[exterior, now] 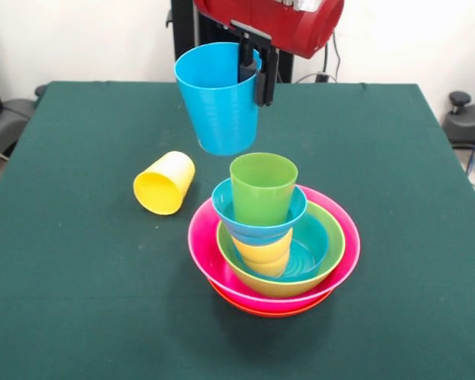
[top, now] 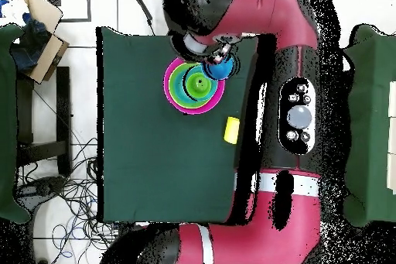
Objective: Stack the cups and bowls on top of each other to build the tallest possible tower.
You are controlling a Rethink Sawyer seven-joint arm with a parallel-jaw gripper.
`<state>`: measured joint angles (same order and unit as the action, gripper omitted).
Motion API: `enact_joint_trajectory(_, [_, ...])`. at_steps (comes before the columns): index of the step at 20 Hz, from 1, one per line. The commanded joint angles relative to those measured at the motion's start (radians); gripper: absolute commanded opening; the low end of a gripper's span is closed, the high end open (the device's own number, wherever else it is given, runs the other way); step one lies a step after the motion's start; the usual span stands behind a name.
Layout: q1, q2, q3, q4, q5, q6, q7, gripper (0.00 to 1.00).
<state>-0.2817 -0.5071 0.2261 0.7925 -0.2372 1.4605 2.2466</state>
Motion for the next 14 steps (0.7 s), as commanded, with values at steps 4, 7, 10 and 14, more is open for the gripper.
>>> enact_joint_trajectory(4, [0.049,0.055,-0.017,0.012,-0.014,-0.041,0.140,0.00])
enact_joint_trajectory(7, [0.058,0.055,-0.026,0.015,-0.014,-0.045,0.146,0.00])
enact_joint_trajectory(10, [0.067,0.054,-0.038,0.021,-0.007,-0.055,0.156,0.00])
enact_joint_trajectory(14, [0.075,0.052,-0.049,0.039,0.003,-0.079,0.165,0.00])
